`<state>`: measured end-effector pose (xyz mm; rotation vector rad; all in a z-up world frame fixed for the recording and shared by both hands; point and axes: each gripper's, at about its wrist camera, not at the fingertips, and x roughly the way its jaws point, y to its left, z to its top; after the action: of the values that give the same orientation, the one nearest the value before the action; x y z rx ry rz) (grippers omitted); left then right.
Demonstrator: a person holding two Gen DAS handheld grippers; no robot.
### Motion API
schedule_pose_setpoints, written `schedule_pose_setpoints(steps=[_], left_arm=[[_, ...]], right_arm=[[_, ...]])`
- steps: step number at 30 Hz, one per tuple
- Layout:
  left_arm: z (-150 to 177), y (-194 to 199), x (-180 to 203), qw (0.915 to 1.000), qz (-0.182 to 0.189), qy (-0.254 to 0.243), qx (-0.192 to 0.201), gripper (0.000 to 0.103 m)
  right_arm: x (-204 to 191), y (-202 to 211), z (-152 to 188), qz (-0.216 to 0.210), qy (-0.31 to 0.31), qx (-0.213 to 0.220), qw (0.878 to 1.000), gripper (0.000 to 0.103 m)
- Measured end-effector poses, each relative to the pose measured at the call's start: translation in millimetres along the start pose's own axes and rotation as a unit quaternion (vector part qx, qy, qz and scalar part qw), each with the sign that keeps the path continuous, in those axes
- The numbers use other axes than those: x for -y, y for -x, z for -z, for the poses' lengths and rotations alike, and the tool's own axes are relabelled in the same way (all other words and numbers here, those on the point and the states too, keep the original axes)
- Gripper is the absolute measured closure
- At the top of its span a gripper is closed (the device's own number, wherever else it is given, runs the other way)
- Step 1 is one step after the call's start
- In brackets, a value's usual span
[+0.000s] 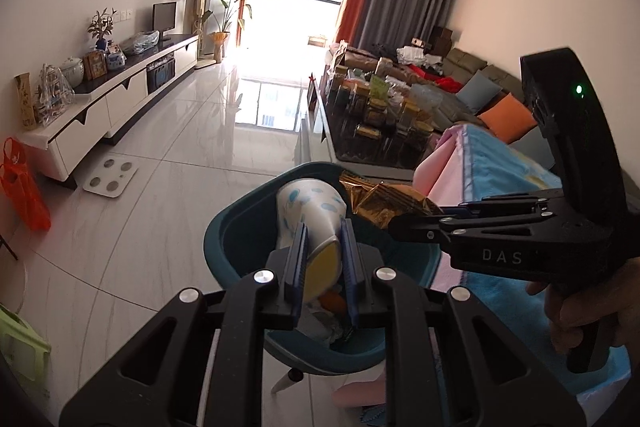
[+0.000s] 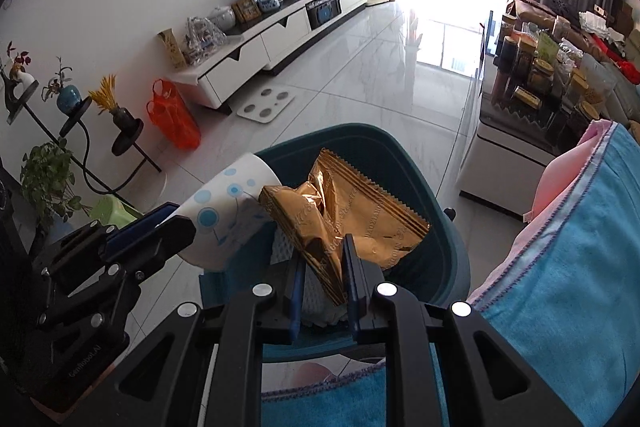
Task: Collect trash
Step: 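Carry the paper cup and gold wrapper over the teal bin, then open both grippers to drop the cup and wrapper into the bin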
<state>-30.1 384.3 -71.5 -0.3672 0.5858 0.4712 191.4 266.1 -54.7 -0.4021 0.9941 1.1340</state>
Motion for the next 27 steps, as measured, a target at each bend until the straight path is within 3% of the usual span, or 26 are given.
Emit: schedule_pose_setpoints(steps=[7, 10, 21, 24, 25, 27], left_arm=[[1, -14, 7, 1.0000, 0.005, -0.005, -0.004, 0.085], [3, -16, 8, 1.0000, 0.006, -0.003, -0.007, 0.083], [8, -10, 8, 1.0000, 0.002, -0.007, -0.006, 0.080], [6, -3, 5, 1.0000, -0.003, 0.000, 0.006, 0.060], [6, 1, 3, 0.9999, -0.004, 0.002, 0.010, 0.058], [4, 8, 2, 0.9998, -0.010, 0.001, 0.019, 0.055]], right_arm=[[2, -10, -2, 0.003, -0.006, -0.015, 1.000, 0.082], [4, -11, -2, 0.002, -0.012, -0.014, 1.000, 0.074], [7, -1, -3, 0.001, -0.016, 0.003, 1.000, 0.066], [5, 4, -4, -0.004, -0.015, 0.010, 1.000, 0.055], [6, 5, -5, -0.003, -0.014, 0.013, 1.000, 0.050], [5, 10, -4, -0.001, -0.013, 0.021, 1.000, 0.049]])
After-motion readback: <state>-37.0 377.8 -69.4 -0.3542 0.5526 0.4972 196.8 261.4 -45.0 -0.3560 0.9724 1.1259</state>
